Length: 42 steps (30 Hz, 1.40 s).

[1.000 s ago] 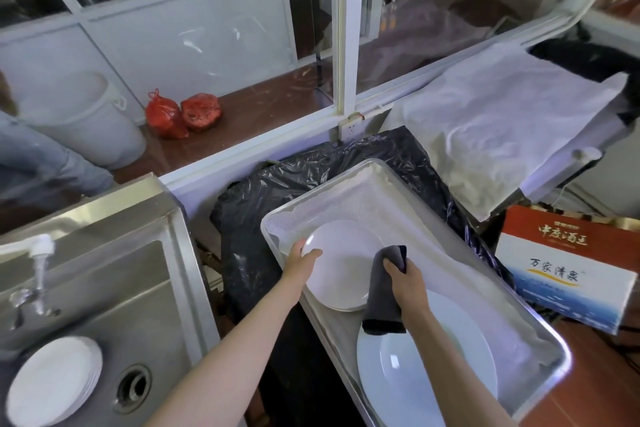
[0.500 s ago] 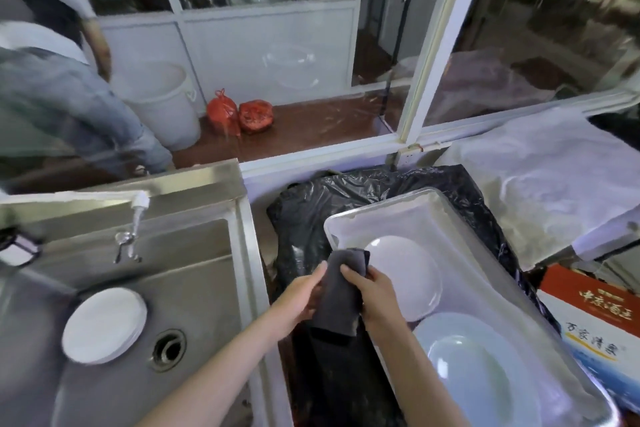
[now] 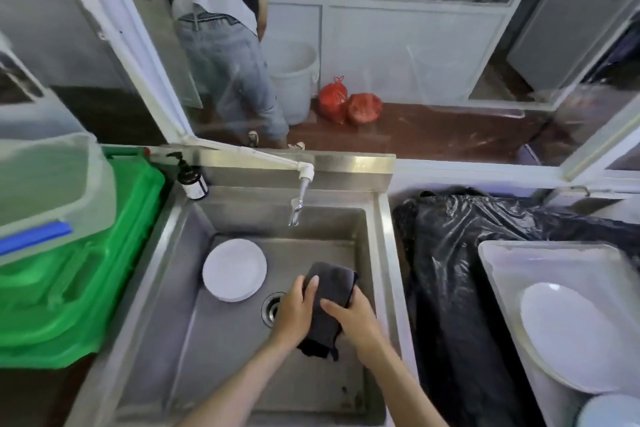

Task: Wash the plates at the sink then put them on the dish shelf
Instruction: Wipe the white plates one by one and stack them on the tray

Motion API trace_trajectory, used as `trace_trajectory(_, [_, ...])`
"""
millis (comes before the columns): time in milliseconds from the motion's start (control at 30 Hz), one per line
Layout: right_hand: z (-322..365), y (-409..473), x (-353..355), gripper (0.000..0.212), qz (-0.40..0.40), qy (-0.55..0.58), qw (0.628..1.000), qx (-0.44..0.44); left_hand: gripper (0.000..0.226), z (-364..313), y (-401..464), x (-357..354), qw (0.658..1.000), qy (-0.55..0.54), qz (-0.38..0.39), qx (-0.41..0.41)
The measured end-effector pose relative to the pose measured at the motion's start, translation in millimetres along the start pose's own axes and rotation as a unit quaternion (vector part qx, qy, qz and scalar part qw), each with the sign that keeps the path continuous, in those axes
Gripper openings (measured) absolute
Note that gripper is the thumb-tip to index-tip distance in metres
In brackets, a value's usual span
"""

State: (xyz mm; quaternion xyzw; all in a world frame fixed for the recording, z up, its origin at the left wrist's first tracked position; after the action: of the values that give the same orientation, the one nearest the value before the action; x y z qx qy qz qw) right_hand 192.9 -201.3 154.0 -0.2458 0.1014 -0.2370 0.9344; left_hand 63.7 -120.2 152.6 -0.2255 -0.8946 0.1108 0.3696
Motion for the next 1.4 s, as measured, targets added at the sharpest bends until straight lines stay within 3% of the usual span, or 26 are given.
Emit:
trace_trajectory(300, [-67,39,-100,0.037,-0.013,-0.028,0.997,-0.07,0.025,122,38,46,0.998,-0.004,0.047,0.043])
trace_trajectory(467, [-98,66,-110,0.045,-0.039,-0.023,0.996,-0.083,0.035,221,79,33,0.987,-0.027,0.087,0.13])
trace_trajectory(700, [-145,108,-101,0.041,-0.037,-0.045,0.995,-0.086,0.011,351,130,22,0.93,-0.179,0.054,0.316])
trace_trajectory(800, [-170,125,-96,0.042,-0.034,-0.057,0.994,-0.088,0.021,390,157,27,0.913,-0.214,0.01,0.348])
trace_trajectory(933, [-193,140,-92,0.041,-0.021,-0.066,0.993,-0.099,0.035,412,193,33,0.918,-0.191,-0.015,0.348])
trace_trajectory(1100, [-212,152,-77,0.04,-0.028,-0.074,0.991,-0.106,0.033,421,214,36,0.946,-0.111,-0.04,0.302])
trace_trajectory(1233, [-223,154,-65,0.044,-0.046,-0.076,0.989,-0.118,0.039,425,217,36,0.956,-0.095,-0.061,0.271])
trace_trajectory(1400, [-224,150,-57,0.04,-0.055,-0.058,0.989,-0.128,0.031,424,213,34,0.954,-0.112,-0.074,0.268])
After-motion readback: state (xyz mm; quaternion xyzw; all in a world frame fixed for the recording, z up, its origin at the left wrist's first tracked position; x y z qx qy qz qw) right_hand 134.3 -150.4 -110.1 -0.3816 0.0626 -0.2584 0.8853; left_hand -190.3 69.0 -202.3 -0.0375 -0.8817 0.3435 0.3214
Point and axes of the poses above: each hand's wrist, its own y-axis towards the middle knuckle, its own x-axis out of the back of the hand, z = x × y, the point moved 9 cm from there along y, towards the middle knuckle, and after that the axes turned 14 degrees about y, right-handed, at the moved point
